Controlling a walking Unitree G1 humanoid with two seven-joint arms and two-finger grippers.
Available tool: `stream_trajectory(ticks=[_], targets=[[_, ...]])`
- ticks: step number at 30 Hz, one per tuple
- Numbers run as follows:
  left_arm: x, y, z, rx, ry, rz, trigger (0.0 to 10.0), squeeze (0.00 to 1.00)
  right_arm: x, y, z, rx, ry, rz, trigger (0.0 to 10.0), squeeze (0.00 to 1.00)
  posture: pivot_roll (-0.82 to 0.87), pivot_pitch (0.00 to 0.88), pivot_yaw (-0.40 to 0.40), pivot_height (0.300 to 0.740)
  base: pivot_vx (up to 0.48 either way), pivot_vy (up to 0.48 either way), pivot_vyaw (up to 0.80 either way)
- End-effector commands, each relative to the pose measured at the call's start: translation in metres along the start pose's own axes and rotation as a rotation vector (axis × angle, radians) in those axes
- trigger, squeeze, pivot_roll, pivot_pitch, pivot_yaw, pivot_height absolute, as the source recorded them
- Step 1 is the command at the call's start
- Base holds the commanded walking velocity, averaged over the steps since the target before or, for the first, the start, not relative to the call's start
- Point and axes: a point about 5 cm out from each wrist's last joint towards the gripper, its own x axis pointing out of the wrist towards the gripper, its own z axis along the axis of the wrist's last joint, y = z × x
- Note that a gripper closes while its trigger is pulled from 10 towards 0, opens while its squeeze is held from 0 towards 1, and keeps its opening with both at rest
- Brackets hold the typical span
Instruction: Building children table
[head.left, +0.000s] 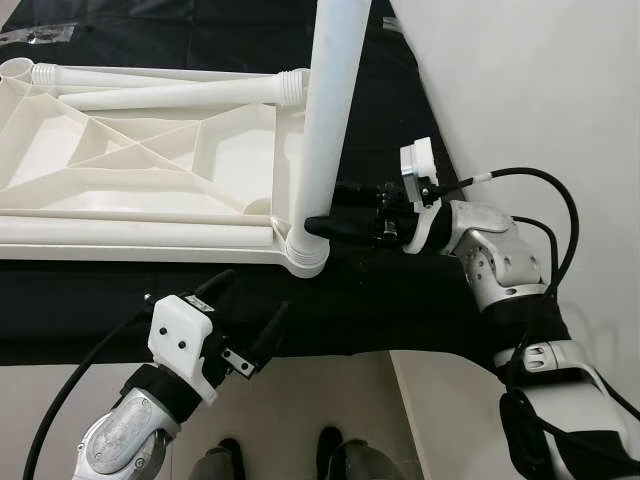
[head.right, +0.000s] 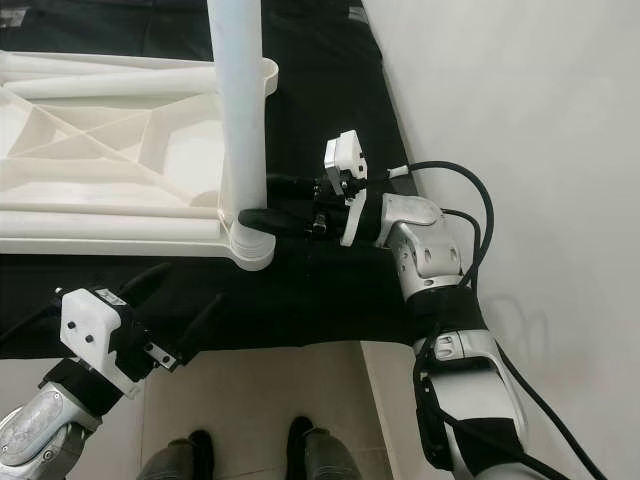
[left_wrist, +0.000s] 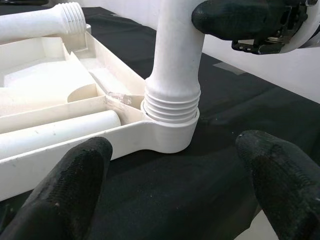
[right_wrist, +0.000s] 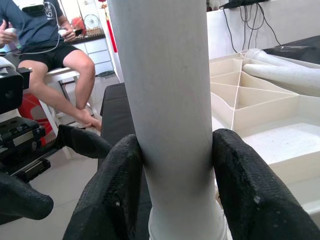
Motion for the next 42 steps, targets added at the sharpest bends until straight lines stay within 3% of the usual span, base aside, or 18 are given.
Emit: stream_trajectory(ticks=[1, 9, 10, 11, 14, 15, 17, 18, 24, 36, 37, 38, 39, 42], targets=[[-0.002, -0.003, -0.001, -0.009, 0.012, -0.017, 10.0, 0.00, -0.003, 0.001, -0.006, 0.004, 0.016, 0.015, 0.0, 0.00, 0.15, 0.319, -0.108, 0.740, 0.000, 0.000, 0.00], [-0.001, -0.002, -0.001, -0.009, 0.011, -0.020, 10.0, 0.00, -0.002, 0.009, -0.016, -0.004, 0.032, 0.005, 0.0, 0.00, 0.14, 0.317, -0.105, 0.740, 0.000, 0.000, 0.00], [-0.001, -0.002, -0.001, -0.009, 0.011, -0.020, 10.0, 0.00, -0.002, 0.010, -0.017, -0.006, 0.036, -0.001, 4.6, 0.00, 0.14, 0.317, -0.102, 0.740, 0.000, 0.000, 0.00], [-0.001, -0.002, -0.001, -0.009, 0.012, -0.021, 10.0, 0.00, -0.003, 0.010, -0.019, 0.017, 0.032, -0.007, 10.0, 0.00, 0.14, 0.317, -0.101, 0.740, 0.000, 0.000, 0.00], [-0.001, -0.002, -0.001, -0.009, 0.012, -0.022, 10.0, 0.00, -0.003, 0.009, -0.019, 0.035, 0.028, -0.011, 10.0, 0.00, 0.14, 0.317, -0.100, 0.740, 0.000, 0.000, 0.00], [-0.001, -0.002, -0.001, -0.010, 0.013, -0.023, 10.0, 0.00, -0.004, 0.009, -0.019, 0.016, 0.035, -0.021, 10.0, 1.00, 0.14, 0.317, -0.100, 0.740, 0.000, 0.000, 0.00], [-0.001, -0.003, -0.001, -0.012, 0.013, -0.026, 10.0, 0.00, -0.002, 0.005, -0.020, -0.024, 0.068, -0.086, 10.0, 1.00, 0.14, 0.317, -0.100, 0.740, 0.000, 0.000, 0.00], [-0.001, -0.003, -0.001, -0.013, 0.013, -0.027, 10.0, 0.00, -0.001, 0.006, -0.022, -0.035, 0.087, -0.071, 10.0, 0.00, 0.14, 0.317, -0.099, 0.740, 0.000, 0.000, 0.00], [0.000, -0.004, -0.002, -0.013, 0.013, -0.028, 10.0, 0.00, 0.001, 0.009, -0.023, -0.020, 0.077, -0.042, 10.0, 0.00, 0.14, 0.316, -0.101, 0.740, 0.000, 0.000, 0.00], [0.000, -0.004, -0.002, -0.014, 0.012, -0.029, 10.0, 0.00, 0.009, 0.002, -0.020, -0.019, 0.011, -0.118, 10.0, 0.00, 0.14, 0.314, -0.101, 0.740, 0.000, 0.000, 0.00], [0.000, -0.004, -0.002, -0.014, 0.012, -0.030, 10.0, 0.00, 0.011, 0.002, -0.019, -0.017, 0.002, -0.129, 4.9, 0.00, 0.14, 0.314, -0.100, 0.740, 0.000, 0.000, 0.00], [0.000, -0.004, -0.002, -0.016, 0.012, -0.030, 10.0, 0.00, 0.013, 0.001, -0.018, -0.018, -0.008, -0.139, 1.5, 0.00, 0.14, 0.314, -0.101, 0.740, 0.000, 0.000, 0.00], [0.000, -0.004, -0.002, -0.016, 0.012, -0.030, 10.0, 0.00, 0.014, 0.002, -0.018, -0.016, -0.013, -0.135, 0.0, 0.00, 0.14, 0.313, -0.101, 0.740, 0.000, 0.000, 0.00], [-0.001, -0.005, -0.002, -0.016, 0.013, -0.030, 10.0, 0.00, 0.012, 0.003, -0.019, -0.017, -0.013, -0.127, 0.0, 0.00, 0.14, 0.312, -0.099, 0.740, 0.000, 0.000, 0.00]])
